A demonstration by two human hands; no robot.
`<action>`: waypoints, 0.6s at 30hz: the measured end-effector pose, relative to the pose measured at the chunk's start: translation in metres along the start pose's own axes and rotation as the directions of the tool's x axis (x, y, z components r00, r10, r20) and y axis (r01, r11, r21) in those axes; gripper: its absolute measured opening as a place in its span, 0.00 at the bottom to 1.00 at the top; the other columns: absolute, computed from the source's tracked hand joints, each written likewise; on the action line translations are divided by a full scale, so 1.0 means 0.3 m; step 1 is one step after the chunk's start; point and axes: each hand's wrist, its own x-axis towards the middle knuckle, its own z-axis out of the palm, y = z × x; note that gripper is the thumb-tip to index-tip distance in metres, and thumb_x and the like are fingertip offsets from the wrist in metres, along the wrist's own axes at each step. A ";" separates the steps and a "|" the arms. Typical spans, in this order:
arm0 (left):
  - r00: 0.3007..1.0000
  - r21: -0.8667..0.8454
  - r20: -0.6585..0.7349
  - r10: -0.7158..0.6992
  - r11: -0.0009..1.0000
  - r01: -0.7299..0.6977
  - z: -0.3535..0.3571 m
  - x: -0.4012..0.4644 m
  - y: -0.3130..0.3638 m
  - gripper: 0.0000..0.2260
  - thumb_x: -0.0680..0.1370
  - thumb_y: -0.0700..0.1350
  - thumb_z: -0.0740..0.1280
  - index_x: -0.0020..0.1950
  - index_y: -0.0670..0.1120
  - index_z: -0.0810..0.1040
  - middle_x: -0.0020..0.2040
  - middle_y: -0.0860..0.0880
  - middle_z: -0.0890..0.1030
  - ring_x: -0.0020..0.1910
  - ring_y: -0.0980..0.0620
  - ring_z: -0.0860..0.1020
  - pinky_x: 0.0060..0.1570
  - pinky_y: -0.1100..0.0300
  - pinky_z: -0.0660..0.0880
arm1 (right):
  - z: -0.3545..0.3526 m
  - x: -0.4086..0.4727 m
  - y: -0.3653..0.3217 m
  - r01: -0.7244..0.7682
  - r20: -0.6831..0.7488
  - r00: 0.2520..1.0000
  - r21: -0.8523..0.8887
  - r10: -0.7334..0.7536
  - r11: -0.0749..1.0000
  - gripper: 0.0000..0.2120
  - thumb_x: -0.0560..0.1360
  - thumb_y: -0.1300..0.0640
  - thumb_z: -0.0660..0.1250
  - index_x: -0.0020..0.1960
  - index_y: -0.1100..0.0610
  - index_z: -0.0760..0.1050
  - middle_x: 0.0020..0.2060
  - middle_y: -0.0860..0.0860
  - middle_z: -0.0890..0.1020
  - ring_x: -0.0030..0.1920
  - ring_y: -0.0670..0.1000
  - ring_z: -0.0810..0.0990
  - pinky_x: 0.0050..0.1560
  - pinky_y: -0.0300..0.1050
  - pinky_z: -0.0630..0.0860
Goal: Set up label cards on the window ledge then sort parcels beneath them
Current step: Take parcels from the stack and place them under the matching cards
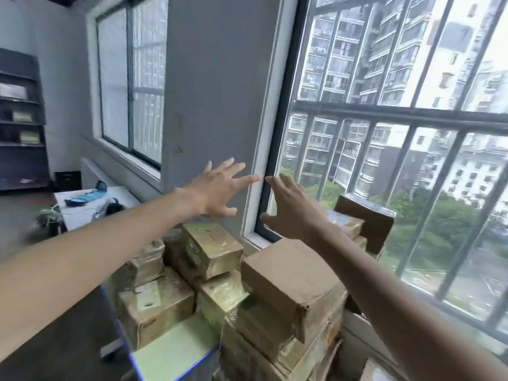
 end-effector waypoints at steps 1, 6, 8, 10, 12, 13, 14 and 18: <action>0.999 -0.016 0.003 0.044 0.999 -0.044 0.019 0.062 0.042 0.41 0.76 0.54 0.70 0.79 0.65 0.44 0.81 0.45 0.52 0.80 0.43 0.47 0.75 0.34 0.52 | -0.009 -0.015 0.070 -0.050 0.011 0.999 -0.030 0.050 0.998 0.35 0.74 0.49 0.70 0.76 0.52 0.58 0.72 0.55 0.64 0.70 0.60 0.68 0.61 0.56 0.74; 0.959 -0.043 -0.017 0.283 0.958 -0.283 0.108 0.312 0.246 0.40 0.76 0.55 0.70 0.79 0.64 0.47 0.79 0.46 0.56 0.79 0.43 0.52 0.73 0.34 0.57 | -0.008 -0.090 0.396 -0.308 0.103 0.941 -0.139 0.323 0.941 0.38 0.73 0.43 0.72 0.76 0.52 0.59 0.72 0.56 0.65 0.70 0.60 0.69 0.65 0.55 0.72; 0.945 -0.083 -0.008 0.326 0.942 -0.325 0.142 0.390 0.303 0.39 0.76 0.55 0.70 0.79 0.64 0.47 0.79 0.46 0.56 0.79 0.42 0.52 0.74 0.35 0.57 | -0.004 -0.107 0.490 -0.394 0.140 0.898 -0.160 0.416 0.905 0.41 0.72 0.42 0.72 0.77 0.52 0.57 0.73 0.57 0.65 0.71 0.61 0.68 0.68 0.57 0.70; 0.936 -0.118 0.013 0.353 0.930 -0.349 0.177 0.458 0.336 0.39 0.76 0.55 0.70 0.79 0.63 0.48 0.79 0.45 0.56 0.79 0.41 0.52 0.74 0.34 0.56 | 0.007 -0.112 0.562 -0.458 0.161 0.859 -0.180 0.486 0.870 0.42 0.72 0.44 0.73 0.79 0.52 0.56 0.73 0.57 0.64 0.71 0.61 0.68 0.69 0.57 0.70; 0.926 -0.171 0.018 0.378 0.913 -0.370 0.222 0.516 0.350 0.38 0.76 0.55 0.70 0.79 0.63 0.49 0.80 0.45 0.54 0.79 0.41 0.53 0.73 0.37 0.59 | 0.031 -0.104 0.615 -0.498 0.170 0.832 -0.190 0.528 0.846 0.41 0.72 0.45 0.73 0.78 0.52 0.56 0.71 0.57 0.66 0.70 0.61 0.69 0.68 0.56 0.70; 0.921 -0.208 0.029 0.389 0.903 -0.375 0.250 0.544 0.349 0.38 0.77 0.54 0.70 0.79 0.62 0.50 0.80 0.45 0.52 0.79 0.41 0.54 0.73 0.39 0.62 | 0.049 -0.094 0.636 -0.517 0.172 0.819 -0.192 0.547 0.834 0.41 0.72 0.45 0.73 0.78 0.52 0.56 0.69 0.57 0.67 0.69 0.61 0.70 0.67 0.56 0.71; 0.914 -0.242 0.040 0.403 0.892 -0.383 0.280 0.572 0.346 0.37 0.77 0.53 0.70 0.79 0.63 0.50 0.80 0.46 0.51 0.79 0.41 0.55 0.72 0.41 0.64 | 0.069 -0.081 0.652 -0.539 0.171 0.805 -0.189 0.568 0.821 0.41 0.72 0.45 0.73 0.78 0.52 0.57 0.68 0.57 0.68 0.68 0.60 0.70 0.67 0.56 0.72; 0.882 -0.263 0.054 0.468 0.859 -0.440 0.429 0.703 0.327 0.36 0.77 0.59 0.67 0.77 0.68 0.47 0.81 0.50 0.50 0.78 0.42 0.58 0.67 0.39 0.70 | 0.158 -0.025 0.674 -0.624 0.195 0.738 -0.166 0.646 0.764 0.42 0.71 0.37 0.72 0.76 0.52 0.58 0.67 0.58 0.70 0.65 0.61 0.73 0.65 0.57 0.73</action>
